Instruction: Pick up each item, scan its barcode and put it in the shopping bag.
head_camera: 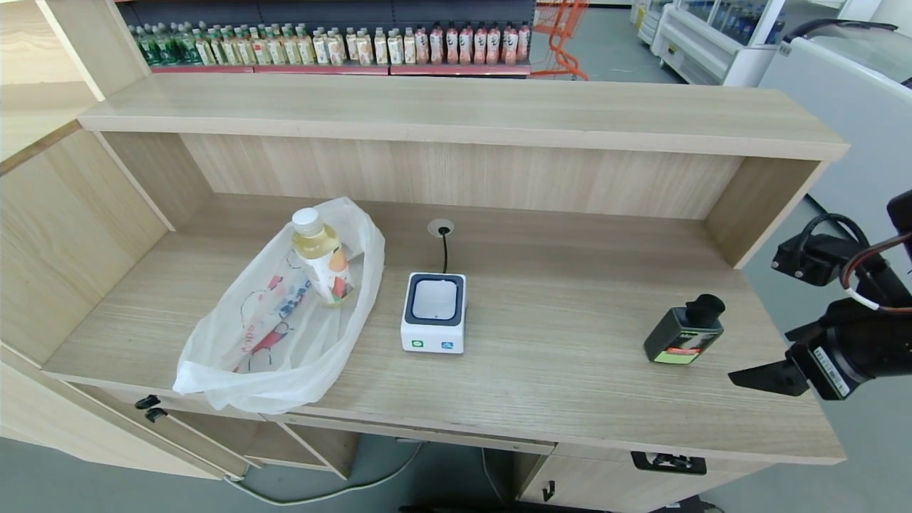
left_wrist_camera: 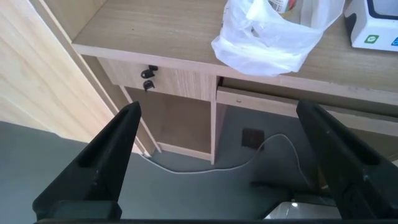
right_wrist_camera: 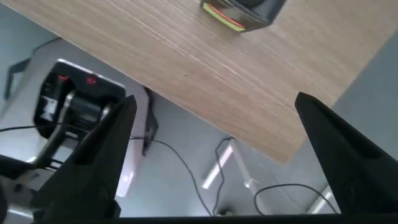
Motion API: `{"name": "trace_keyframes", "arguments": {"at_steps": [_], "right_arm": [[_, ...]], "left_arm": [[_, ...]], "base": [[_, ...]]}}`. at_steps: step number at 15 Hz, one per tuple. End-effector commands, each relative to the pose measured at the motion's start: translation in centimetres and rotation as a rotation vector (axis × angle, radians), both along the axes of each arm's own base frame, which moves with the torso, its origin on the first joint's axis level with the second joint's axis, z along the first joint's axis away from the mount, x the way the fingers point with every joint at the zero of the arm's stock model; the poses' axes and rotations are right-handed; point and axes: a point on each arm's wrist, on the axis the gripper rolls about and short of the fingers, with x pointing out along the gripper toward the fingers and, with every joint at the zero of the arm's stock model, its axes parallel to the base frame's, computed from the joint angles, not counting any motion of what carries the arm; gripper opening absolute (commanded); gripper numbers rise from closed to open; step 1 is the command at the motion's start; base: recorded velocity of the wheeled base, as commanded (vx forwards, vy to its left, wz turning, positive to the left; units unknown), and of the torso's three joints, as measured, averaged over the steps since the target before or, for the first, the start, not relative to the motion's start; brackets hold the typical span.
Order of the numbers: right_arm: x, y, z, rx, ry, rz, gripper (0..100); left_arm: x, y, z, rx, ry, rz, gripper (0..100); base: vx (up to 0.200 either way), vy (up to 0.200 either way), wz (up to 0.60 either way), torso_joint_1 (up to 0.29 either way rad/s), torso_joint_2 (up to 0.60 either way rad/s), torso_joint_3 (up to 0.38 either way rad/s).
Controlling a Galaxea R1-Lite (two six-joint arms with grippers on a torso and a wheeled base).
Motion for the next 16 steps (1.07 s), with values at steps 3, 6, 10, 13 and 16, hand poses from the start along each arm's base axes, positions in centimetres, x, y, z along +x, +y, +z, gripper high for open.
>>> {"name": "trace_keyframes", "arguments": {"at_steps": [3,6,10,13,16], "right_arm": [[2.8,-1.7,-1.6,-0.092,-0.038,0.006,100],[4.3,-1.9,-2.9,-0.138,-0.024,0.06,100],[6.1,-2.0,-4.9,-0.152,-0.031,0.108,100],[7.7,-1.9,-6.1,-0.083,-0.042,0.177,100],[8.7,-1.7,-6.9,-0.079,-0.061,0.206,100]], "left_arm": [[0.0,0.0,0.0,0.0,-0.003,0.001,100],[0.0,0.0,0.0,0.0,-0.003,0.001,100],[0.0,0.0,0.0,0.0,-0.003,0.001,100],[0.0,0.0,0.0,0.0,-0.003,-0.001,100],[0.0,0.0,0.0,0.0,-0.003,0.001,100]], "base": [[0.0,0.0,0.0,0.0,0.0,0.0],[0.0,0.0,0.0,0.0,0.0,0.0],[0.0,0.0,0.0,0.0,0.0,0.0],[0.0,0.0,0.0,0.0,0.0,0.0],[0.0,0.0,0.0,0.0,0.0,0.0]]}}
